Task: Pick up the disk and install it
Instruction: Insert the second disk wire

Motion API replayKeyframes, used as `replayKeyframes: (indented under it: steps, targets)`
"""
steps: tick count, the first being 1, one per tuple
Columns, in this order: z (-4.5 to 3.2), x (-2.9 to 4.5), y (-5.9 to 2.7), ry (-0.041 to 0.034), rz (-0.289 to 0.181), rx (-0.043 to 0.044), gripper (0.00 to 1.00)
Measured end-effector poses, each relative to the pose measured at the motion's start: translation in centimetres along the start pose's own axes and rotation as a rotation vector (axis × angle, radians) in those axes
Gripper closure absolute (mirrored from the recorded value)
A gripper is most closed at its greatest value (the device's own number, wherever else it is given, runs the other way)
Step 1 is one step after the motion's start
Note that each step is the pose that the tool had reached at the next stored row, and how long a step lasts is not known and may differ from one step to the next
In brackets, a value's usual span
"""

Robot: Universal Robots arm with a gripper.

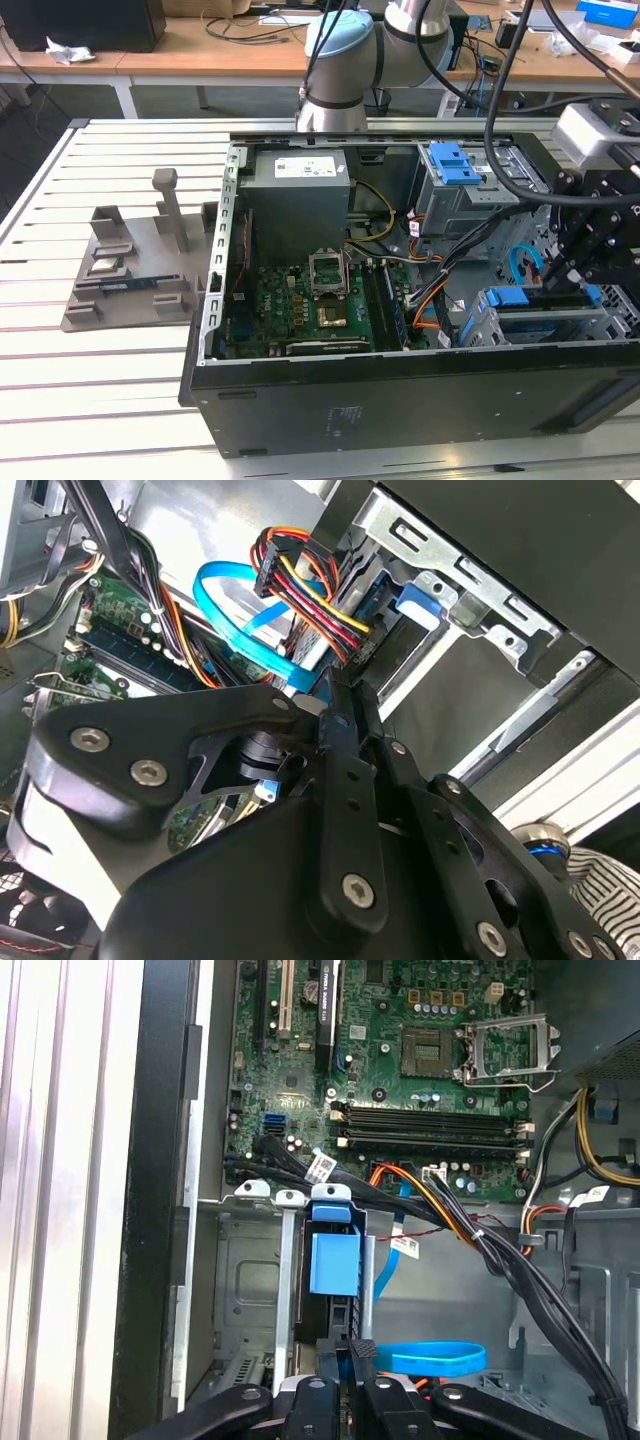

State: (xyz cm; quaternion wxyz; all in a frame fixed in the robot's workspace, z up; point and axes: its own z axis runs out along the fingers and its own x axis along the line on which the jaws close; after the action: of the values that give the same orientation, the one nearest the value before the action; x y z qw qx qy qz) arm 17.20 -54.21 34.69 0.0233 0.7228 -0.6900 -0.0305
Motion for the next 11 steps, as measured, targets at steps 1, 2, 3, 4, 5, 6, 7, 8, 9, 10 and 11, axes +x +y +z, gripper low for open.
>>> replayKeyframes:
  steps: [1, 2, 3, 4, 5, 6, 7, 8, 9, 10, 11]
  targets:
    - [0.03, 0.0, 0.0, -0.0048, 0.0, 0.0002, 0.84]
    - [0.05, 0.0, 0.0, -0.0063, 0.0, 0.0003, 0.84]
    - [0.07, 0.0, -0.01, -0.0065, 0.0, 0.0002, 0.84]
    - [0.1, 0.02, -0.02, -0.0067, 0.0, 0.0, 0.84]
    - [0.15, 0.04, -0.08, -0.0069, 0.0, -0.0005, 0.84]
    - [0.16, 0.06, -0.13, -0.0066, 0.0, -0.0009, 0.84]
    - [0.18, 0.06, -0.15, -0.0066, 0.0, -0.0009, 0.84]
    - [0.21, 0.07, -0.15, -0.0062, 0.0, -0.0012, 0.84]
    - [0.29, 0.08, -0.17, -0.0061, 0.0, -0.0013, 0.84]
    - [0.43, 0.09, -0.18, -0.0054, 0.0, -0.0017, 0.84]
    - [0.69, 0.1, -0.21, -0.0074, -0.001, -0.0017, 0.84]
